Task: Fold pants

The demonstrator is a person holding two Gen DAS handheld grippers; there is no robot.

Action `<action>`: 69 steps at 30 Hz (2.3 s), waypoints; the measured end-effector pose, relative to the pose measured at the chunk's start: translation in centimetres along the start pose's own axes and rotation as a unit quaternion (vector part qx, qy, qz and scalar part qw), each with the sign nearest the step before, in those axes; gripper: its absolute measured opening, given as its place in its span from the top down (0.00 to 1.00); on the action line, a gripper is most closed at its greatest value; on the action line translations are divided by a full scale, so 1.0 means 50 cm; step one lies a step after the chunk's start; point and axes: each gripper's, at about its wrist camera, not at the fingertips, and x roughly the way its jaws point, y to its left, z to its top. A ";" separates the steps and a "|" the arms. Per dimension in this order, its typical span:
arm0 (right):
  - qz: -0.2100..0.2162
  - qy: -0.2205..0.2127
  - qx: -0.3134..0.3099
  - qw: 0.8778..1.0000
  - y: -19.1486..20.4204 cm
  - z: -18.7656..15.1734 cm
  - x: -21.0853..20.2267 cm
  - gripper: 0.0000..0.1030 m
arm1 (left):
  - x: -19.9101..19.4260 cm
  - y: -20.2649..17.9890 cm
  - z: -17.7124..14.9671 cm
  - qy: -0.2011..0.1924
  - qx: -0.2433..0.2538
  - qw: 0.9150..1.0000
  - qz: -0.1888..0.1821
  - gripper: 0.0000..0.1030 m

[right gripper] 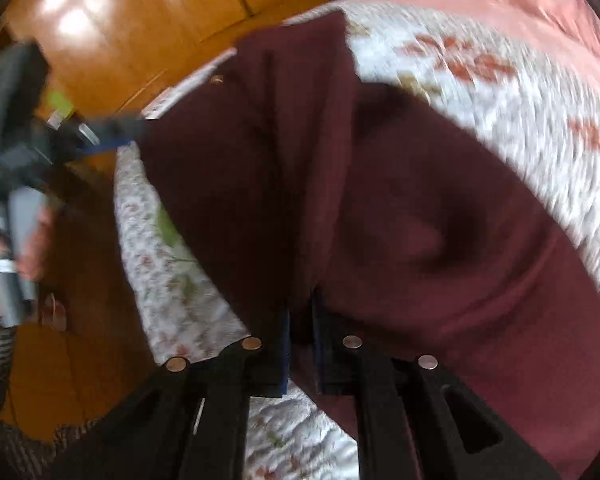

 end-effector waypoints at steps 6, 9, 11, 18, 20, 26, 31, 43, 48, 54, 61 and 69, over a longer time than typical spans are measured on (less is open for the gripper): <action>0.067 -0.033 0.071 0.995 -0.040 -0.008 -0.009 0.74 | 0.050 -0.139 0.138 0.029 0.048 0.996 0.066 0.11; 0.083 -0.041 0.091 0.991 -0.051 -0.014 -0.021 0.67 | 0.115 -0.197 0.211 0.067 0.056 0.989 0.120 0.11; 0.086 -0.044 0.096 0.991 -0.056 -0.017 -0.024 0.67 | 0.163 -0.219 0.255 0.106 0.062 0.978 0.167 0.11; 0.105 -0.055 0.112 0.987 -0.071 -0.025 -0.019 0.67 | 0.285 -0.231 0.349 0.231 0.060 0.943 0.234 0.11; 0.111 -0.059 0.117 0.985 -0.077 -0.027 -0.017 0.67 | 0.310 -0.230 0.359 0.267 0.058 0.934 0.231 0.11; 0.129 -0.069 0.127 0.981 -0.097 -0.038 -0.023 0.67 | 0.393 -0.236 0.358 0.318 0.072 0.909 0.261 0.11; 0.131 -0.073 0.129 0.980 -0.099 -0.037 -0.024 0.67 | 0.439 -0.216 0.338 0.348 0.090 0.881 0.307 0.31; 0.118 -0.080 0.148 0.979 -0.110 -0.044 -0.037 0.67 | 0.229 -0.143 0.339 0.207 -0.019 0.963 0.174 0.88; 0.105 -0.083 0.157 0.979 -0.113 -0.048 -0.051 0.67 | 0.042 -0.079 0.240 0.070 -0.035 0.988 0.132 0.88; 0.075 -0.078 0.160 0.981 -0.100 -0.050 -0.060 0.62 | -0.023 0.026 0.089 0.019 -0.097 0.989 0.109 0.87; 0.050 -0.067 0.163 0.983 -0.088 -0.058 -0.077 0.54 | 0.045 0.139 -0.033 0.020 -0.188 0.981 0.052 0.83; -0.002 -0.091 0.159 0.983 -0.081 -0.082 -0.151 0.52 | 0.069 0.171 -0.042 0.001 -0.209 0.978 0.002 0.78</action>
